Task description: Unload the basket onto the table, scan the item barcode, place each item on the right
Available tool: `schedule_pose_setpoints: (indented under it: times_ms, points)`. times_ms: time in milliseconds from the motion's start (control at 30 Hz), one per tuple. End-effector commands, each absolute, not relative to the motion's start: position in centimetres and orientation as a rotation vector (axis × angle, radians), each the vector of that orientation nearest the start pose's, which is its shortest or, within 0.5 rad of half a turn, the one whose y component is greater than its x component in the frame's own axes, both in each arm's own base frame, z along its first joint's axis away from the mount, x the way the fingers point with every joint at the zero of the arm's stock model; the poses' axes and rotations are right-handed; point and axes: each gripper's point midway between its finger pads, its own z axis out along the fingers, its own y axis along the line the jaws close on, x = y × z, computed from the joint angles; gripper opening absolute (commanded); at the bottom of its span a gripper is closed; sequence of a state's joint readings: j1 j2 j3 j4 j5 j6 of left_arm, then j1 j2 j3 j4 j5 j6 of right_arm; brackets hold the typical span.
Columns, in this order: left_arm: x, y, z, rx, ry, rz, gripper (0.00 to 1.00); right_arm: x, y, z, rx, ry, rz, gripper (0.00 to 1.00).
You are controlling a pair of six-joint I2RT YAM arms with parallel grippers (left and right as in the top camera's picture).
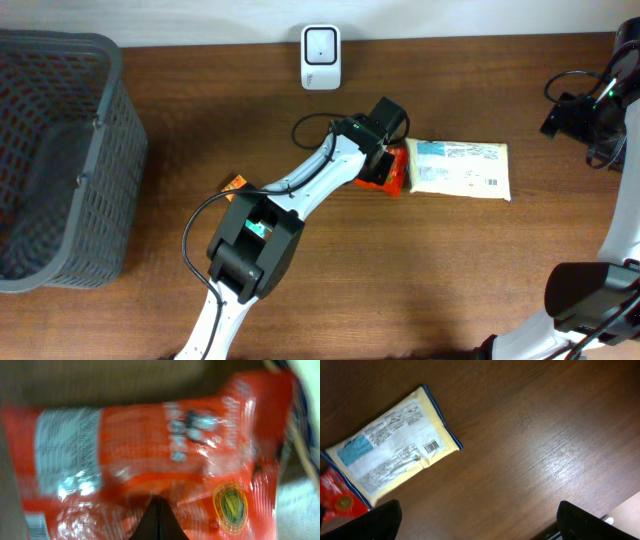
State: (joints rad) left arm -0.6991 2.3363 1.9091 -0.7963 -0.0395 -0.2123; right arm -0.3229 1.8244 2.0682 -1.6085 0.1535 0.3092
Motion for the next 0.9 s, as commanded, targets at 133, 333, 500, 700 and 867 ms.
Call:
schedule_pose_setpoints:
  times_ms: [133,333,500,700,867]
  points:
    - [42.6,-33.9,2.8,0.865,2.627,-0.108,0.02,33.3,-14.1,24.8,0.924,2.776,-0.251,0.99]
    - [44.2,-33.6,13.5,0.793,2.527,-0.153,0.07,33.3,-14.1,24.8,0.924,2.776,-0.251,0.98]
    - [45.6,-25.0,19.2,0.513,2.578,0.042,0.33,33.3,-14.1,24.8,0.924,2.776,-0.251,0.98]
    - [45.2,-14.5,17.5,0.185,2.809,0.162,0.78,33.3,-14.1,24.8,0.924,2.776,-0.251,0.98]
    - [42.4,-9.8,15.8,0.007,3.002,0.205,0.76,33.3,-14.1,24.8,0.924,2.776,-0.251,0.98]
